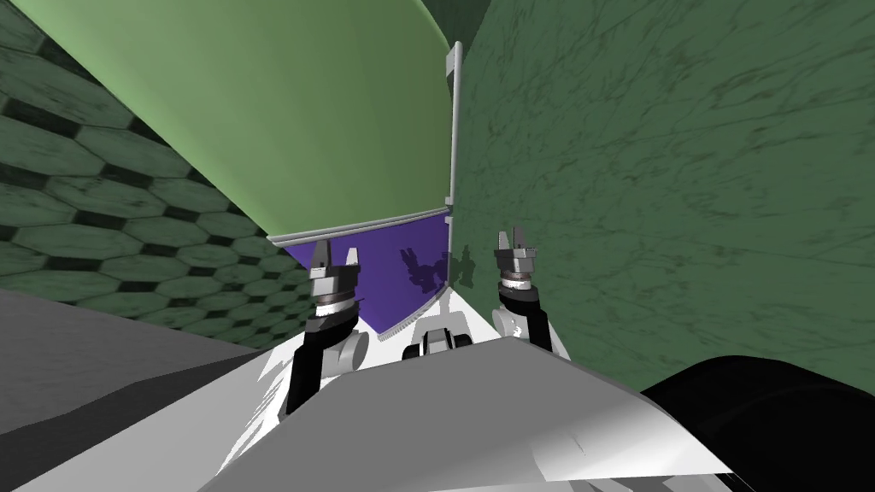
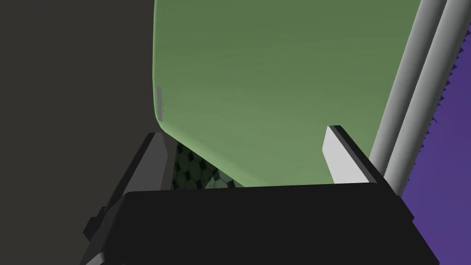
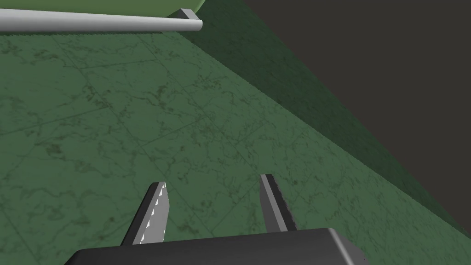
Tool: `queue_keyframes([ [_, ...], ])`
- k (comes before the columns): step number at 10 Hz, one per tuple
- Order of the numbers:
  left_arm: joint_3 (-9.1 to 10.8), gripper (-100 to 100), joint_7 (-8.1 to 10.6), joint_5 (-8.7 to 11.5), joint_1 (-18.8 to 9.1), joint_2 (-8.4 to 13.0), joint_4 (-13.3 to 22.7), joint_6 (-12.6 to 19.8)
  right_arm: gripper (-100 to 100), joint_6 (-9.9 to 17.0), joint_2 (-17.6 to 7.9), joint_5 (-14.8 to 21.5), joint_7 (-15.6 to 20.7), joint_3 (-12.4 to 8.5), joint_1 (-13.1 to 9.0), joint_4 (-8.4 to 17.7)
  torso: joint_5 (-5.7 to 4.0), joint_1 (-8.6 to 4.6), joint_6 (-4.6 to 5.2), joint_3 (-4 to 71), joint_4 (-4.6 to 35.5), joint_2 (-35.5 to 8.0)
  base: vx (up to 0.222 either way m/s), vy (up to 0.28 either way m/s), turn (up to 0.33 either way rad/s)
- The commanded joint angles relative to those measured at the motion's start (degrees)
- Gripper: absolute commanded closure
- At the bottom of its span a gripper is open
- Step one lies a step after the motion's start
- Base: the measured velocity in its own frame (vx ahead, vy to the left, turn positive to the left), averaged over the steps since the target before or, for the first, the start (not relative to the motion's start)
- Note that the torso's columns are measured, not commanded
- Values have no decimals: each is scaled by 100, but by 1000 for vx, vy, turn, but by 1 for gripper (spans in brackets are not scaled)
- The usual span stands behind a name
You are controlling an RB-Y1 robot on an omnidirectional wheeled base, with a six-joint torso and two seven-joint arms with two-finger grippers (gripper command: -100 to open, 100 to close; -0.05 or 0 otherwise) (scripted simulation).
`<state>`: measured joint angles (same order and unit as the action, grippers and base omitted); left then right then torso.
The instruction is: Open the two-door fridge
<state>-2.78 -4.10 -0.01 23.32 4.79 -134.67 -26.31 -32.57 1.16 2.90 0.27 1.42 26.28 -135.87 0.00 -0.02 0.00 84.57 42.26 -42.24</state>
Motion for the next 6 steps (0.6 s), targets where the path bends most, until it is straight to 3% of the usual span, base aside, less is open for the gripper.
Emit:
queue_keyframes([
  [1, 74, -100, -197, 26, -410, 227, 274, 301, 0, 0, 0, 0, 0, 0, 0, 0, 0, -1, 0, 1, 2, -1, 17, -20, -88],
  [6, 197, -100, -619, 67, -1247, 394, 819, 889, 0, 0, 0, 0, 0, 0, 0, 0, 2, 6, -2, -2, 4, -7, 18, -19, -74],
])
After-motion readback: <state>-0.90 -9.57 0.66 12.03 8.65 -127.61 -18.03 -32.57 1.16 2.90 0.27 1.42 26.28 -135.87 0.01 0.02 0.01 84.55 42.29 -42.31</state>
